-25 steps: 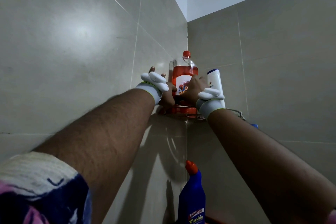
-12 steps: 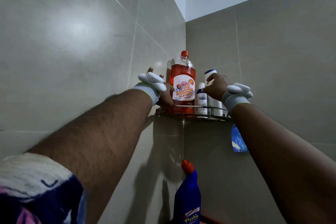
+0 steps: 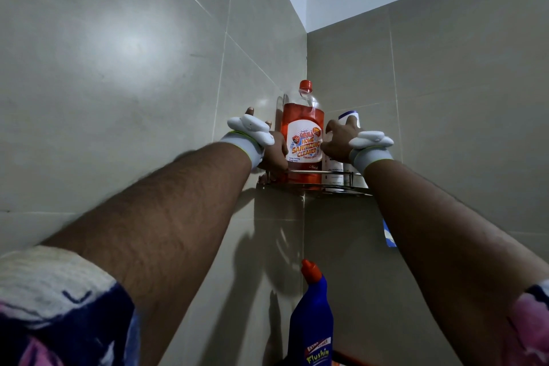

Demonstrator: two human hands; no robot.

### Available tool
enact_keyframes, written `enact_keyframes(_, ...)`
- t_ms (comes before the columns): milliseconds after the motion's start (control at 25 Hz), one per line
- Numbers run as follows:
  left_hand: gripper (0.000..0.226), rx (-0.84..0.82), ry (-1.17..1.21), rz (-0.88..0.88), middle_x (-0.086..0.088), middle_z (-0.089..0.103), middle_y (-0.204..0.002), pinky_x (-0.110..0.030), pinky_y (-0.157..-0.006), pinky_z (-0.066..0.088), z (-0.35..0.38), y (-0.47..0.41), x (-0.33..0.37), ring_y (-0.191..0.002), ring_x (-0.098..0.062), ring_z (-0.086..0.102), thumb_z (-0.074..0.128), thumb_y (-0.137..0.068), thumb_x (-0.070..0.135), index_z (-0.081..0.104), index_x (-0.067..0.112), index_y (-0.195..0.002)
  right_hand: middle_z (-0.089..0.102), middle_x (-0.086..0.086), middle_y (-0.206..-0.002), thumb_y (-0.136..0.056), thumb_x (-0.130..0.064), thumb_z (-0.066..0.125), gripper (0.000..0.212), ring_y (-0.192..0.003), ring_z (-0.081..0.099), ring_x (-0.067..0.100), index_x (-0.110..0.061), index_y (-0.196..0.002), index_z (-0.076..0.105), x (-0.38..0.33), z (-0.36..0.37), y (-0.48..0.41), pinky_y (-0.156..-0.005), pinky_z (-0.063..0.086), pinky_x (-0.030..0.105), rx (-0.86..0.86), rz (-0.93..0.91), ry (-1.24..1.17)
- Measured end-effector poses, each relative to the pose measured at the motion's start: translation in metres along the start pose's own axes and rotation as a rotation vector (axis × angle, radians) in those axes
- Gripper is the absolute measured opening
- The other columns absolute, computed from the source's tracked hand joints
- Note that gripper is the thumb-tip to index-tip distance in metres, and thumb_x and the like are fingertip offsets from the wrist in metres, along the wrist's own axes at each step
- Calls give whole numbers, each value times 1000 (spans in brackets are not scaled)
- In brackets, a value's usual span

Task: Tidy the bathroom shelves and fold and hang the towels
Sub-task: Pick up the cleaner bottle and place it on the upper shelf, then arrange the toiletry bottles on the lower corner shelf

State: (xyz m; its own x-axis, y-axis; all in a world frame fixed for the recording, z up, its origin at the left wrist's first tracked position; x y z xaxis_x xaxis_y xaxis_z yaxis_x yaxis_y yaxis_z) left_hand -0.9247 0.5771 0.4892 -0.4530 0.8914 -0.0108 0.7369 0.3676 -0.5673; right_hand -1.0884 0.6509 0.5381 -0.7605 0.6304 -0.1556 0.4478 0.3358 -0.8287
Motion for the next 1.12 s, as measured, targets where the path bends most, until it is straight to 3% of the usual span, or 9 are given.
enact_keyframes(200,43,46,-18,4,-9,56,-135,-27,-83,28,-2,1,2,-129,-23,48,55,-90,17,53,16,-134,59,13,-111,-79,-33,68,45,-90,59,30,-19,-115,44,-4,-6,10,-79,52,40,103,-3,-236)
enact_keyframes(360,44,34,15,-10,-11,53,-137,-30,-94,37,0,0,1,-132,-26,44,51,-91,12,52,13,-135,61,14,-105,-83,-22,68,43,-89,61,31,-13,-115,42,-1,-13,15,-79,54,43,93,8,-322)
enact_keyframes(600,41,20,69,-20,-9,54,-137,-24,-81,29,0,7,4,-129,-22,48,50,-92,9,55,11,-132,62,14,-102,-80,-27,68,40,-84,62,34,-17,-109,42,0,-30,29,-78,55,45,236,-14,-451)
enact_keyframes(760,42,28,239,-15,-10,62,-126,-23,-82,37,0,17,7,-102,-21,56,62,-84,9,61,7,-126,63,13,-102,-84,-29,65,39,-86,62,33,-17,-113,41,-9,-51,45,-78,54,47,324,-80,-550)
enact_keyframes(840,48,11,308,-46,-10,58,-132,-23,-92,34,3,27,9,-120,-22,51,67,-85,17,56,9,-131,63,13,-103,-87,-26,64,39,-85,62,30,-13,-115,41,-12,-65,54,-77,54,45,382,-98,-593)
enact_keyframes(920,52,-13,379,-67,-9,46,-145,-20,-104,23,7,41,14,-139,-21,35,62,-92,24,46,12,-140,62,13,-104,-88,-23,63,38,-83,61,28,-11,-116,40,-17,-80,64,-77,55,44,428,-116,-608)
enact_keyframes(1040,58,-16,440,-35,-6,30,-155,-18,-98,9,4,71,29,-145,-22,23,51,-98,32,29,14,-148,61,12,-105,-88,-22,63,39,-85,63,29,-11,-117,39,-26,-100,82,-78,56,45,458,-138,-633)
enact_keyframes(1120,65,2,556,-53,-7,28,-156,-18,-101,14,-2,87,35,-145,-24,23,53,-96,34,24,14,-150,60,10,-104,-88,-23,62,39,-85,63,27,-12,-117,40,-32,-111,95,-78,56,44,478,-143,-642)
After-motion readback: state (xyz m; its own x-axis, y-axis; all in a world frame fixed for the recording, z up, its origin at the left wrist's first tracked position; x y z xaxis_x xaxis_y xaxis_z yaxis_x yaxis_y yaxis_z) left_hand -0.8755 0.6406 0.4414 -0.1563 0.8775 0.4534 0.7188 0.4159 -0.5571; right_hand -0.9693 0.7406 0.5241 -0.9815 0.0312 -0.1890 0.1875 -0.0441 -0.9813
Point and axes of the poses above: each hand's wrist, its own y-axis away from the middle knuckle, its own z-axis out of the palm, x = y × z, the point moved 7 cm from there along -y, towards the middle knuckle
